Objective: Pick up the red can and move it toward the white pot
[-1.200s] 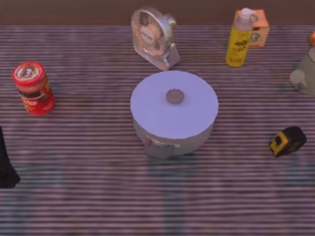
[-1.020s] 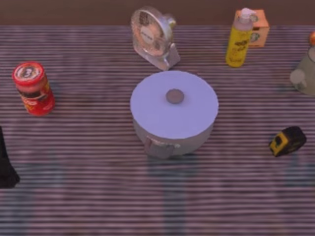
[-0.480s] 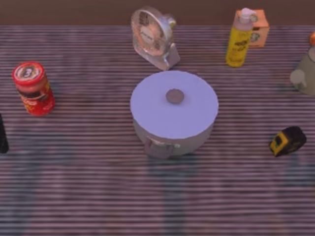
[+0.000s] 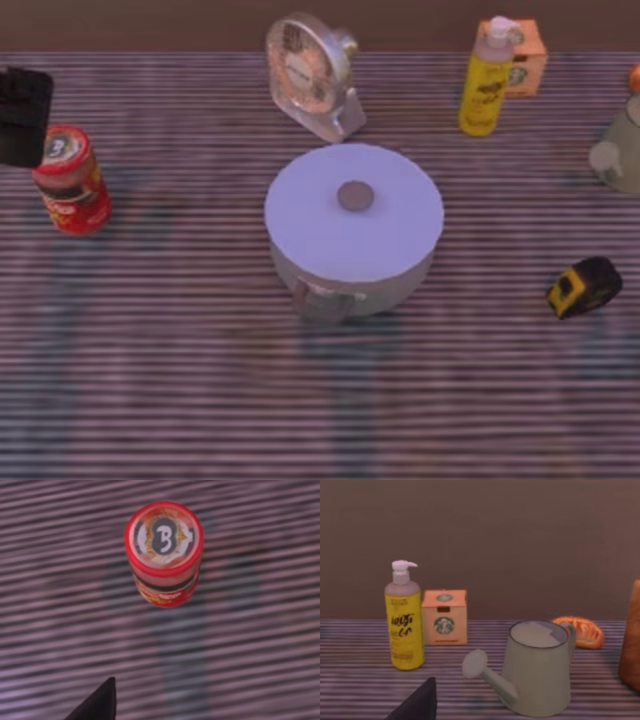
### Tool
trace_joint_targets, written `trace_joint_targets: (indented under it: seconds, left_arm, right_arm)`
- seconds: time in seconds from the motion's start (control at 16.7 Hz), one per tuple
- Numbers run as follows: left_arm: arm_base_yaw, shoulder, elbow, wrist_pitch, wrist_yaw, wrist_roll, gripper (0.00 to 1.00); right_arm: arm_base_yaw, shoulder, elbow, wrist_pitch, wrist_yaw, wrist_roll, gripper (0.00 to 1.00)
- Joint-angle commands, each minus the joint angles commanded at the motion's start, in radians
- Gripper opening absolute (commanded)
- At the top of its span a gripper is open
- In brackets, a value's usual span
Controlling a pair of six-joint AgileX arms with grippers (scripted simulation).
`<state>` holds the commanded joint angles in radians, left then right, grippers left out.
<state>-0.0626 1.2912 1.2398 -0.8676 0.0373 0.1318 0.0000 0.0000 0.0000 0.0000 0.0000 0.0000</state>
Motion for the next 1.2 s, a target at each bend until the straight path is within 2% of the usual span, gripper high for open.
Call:
trace_joint_targets:
  seconds: [0.36,0.66,0.9,1.2]
  left_arm:
    - [0.013,0.632,0.563,-0.347,-0.012,0.035,1.00]
    - [0.035,1.017,0.922,-0.512,-0.030,0.047,1.00]
    - [0.046,1.152,1.055,-0.564,-0.038,0.050,1.00]
    - [0.046,1.160,1.064,-0.567,-0.038,0.050,1.00]
  right_arm:
    - [0.000,0.000,0.000,0.000,0.000,0.000,1.00]
    - [0.000,0.000,0.000,0.000,0.000,0.000,1.00]
    - [0.000,0.000,0.000,0.000,0.000,0.000,1.00]
    - [0.000,0.000,0.000,0.000,0.000,0.000,1.00]
